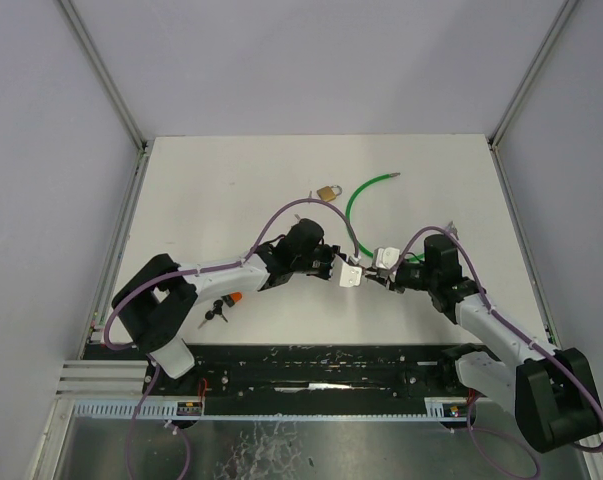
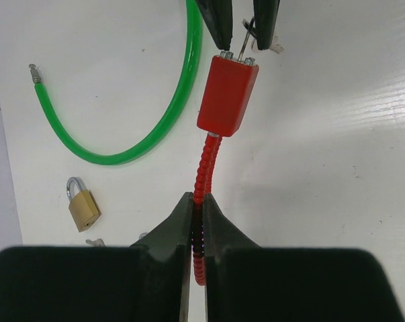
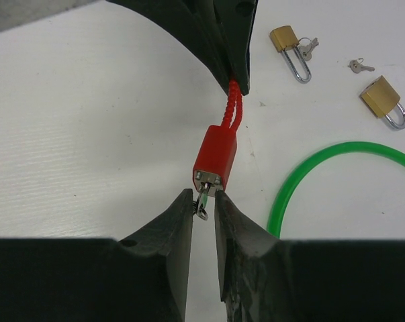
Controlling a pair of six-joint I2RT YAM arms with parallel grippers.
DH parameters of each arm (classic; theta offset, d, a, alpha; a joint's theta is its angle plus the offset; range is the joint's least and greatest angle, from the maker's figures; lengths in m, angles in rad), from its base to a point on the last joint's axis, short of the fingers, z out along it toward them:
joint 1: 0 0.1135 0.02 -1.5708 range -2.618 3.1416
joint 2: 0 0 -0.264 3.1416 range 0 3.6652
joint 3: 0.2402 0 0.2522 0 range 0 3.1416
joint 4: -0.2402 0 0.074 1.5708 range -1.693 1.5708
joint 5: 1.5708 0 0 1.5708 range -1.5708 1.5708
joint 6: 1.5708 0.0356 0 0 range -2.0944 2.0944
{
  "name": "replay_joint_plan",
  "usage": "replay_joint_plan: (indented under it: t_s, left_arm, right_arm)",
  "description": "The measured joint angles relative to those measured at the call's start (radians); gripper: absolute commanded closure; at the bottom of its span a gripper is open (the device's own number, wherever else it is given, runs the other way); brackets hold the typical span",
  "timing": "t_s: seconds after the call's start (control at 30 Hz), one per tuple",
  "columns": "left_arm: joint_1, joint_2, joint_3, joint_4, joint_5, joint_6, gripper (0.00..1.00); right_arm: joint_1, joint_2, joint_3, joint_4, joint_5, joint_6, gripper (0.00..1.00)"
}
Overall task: Lock with the key
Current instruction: Lock the lock.
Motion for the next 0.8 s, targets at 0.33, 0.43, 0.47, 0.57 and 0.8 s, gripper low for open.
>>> replay_joint_plan:
  t_s: [0.33, 0.43, 0.47, 0.57, 0.8]
  left_arm:
    - [0.000, 0.000, -0.003, 0.001, 0.005, -0.006, 1.00]
    - [0.003, -0.002, -0.004, 0.001, 0.005, -0.006, 1.00]
    - [0.004, -0.002, -0.004, 0.001, 0.006, -0.006, 1.00]
    - [0.007, -0.002, -0.005, 0.000, 0.008, -0.008, 1.00]
    - [0.010, -0.002, -0.006, 0.000, 0.015, -0.014, 1.00]
  right_arm:
    - [0.020, 0.006, -0.005, -0.001, 0.032, -0.055, 0.86]
    - [0.026, 0.010, -0.005, -0.001, 0.040, -0.071, 0.96]
    - [0.028, 0.010, -0.005, -0.001, 0.042, -0.075, 0.98]
    - [0.033, 0.010, -0.005, -0.001, 0.045, -0.087, 1.00]
    - [0.039, 0.010, -0.004, -0.006, 0.054, -0.107, 0.81]
